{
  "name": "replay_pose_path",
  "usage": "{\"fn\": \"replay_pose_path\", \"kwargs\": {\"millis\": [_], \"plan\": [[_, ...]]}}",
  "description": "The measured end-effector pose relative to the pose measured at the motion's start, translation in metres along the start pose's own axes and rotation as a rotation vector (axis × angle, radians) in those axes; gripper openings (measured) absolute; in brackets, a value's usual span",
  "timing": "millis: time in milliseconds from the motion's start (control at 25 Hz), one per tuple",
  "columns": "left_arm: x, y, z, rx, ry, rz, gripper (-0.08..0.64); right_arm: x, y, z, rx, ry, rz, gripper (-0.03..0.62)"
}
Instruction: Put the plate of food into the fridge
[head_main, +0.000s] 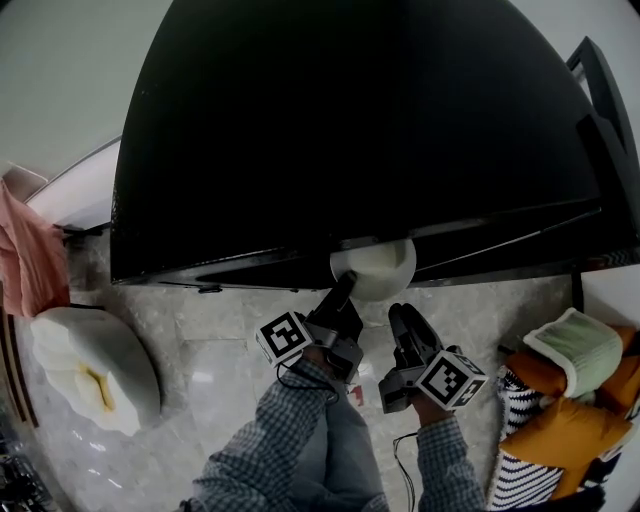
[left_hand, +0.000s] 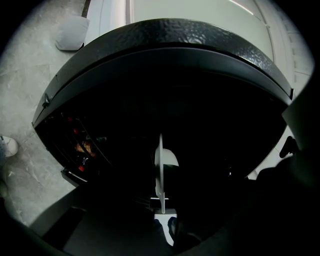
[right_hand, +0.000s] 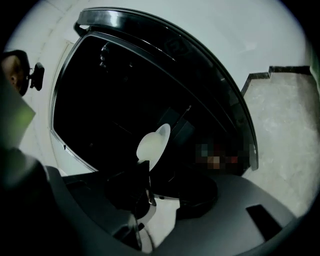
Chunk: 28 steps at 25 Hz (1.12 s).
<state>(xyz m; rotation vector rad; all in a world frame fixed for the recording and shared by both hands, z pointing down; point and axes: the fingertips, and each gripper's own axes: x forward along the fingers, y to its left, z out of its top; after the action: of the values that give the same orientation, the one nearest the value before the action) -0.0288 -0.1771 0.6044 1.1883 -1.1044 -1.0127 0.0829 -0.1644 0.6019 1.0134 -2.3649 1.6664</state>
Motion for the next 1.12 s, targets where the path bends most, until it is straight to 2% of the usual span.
{"fn": "replay_pose_path", "kwargs": {"millis": [200, 360, 400, 480, 640, 800, 1040, 1120], "plan": [[0.002, 0.002, 0.0, 0.01, 0.001, 0.005, 0.034, 0.015, 0.008, -0.007, 0.072, 0.017, 0.047, 0.135], [0.003, 0.004, 0.001, 0.009, -0.001, 0.005, 0.034, 0.024, 0.011, -0.01, 0.084, 0.02, 0.065, 0.132], [0.003, 0.004, 0.002, 0.01, -0.002, 0.004, 0.034, 0.026, 0.01, -0.01, 0.094, 0.02, 0.069, 0.123], [0.004, 0.006, 0.003, 0.007, -0.001, 0.006, 0.034, 0.028, 0.011, -0.008, 0.123, 0.011, 0.082, 0.061], [0.004, 0.005, 0.004, 0.005, 0.013, -0.003, 0.034, 0.028, 0.016, -0.004, 0.183, -0.025, 0.103, 0.04], [0.009, 0.005, 0.003, 0.044, 0.041, 0.01, 0.034, 0.03, 0.013, -0.001, 0.257, -0.052, 0.11, 0.035], [0.008, 0.003, -0.002, 0.089, 0.105, 0.031, 0.037, 0.035, 0.012, 0.004, 0.264, -0.071, 0.097, 0.032], [0.009, 0.0, -0.004, 0.079, 0.108, 0.02, 0.037, 0.038, 0.01, 0.008, 0.256, -0.074, 0.093, 0.032]]}}
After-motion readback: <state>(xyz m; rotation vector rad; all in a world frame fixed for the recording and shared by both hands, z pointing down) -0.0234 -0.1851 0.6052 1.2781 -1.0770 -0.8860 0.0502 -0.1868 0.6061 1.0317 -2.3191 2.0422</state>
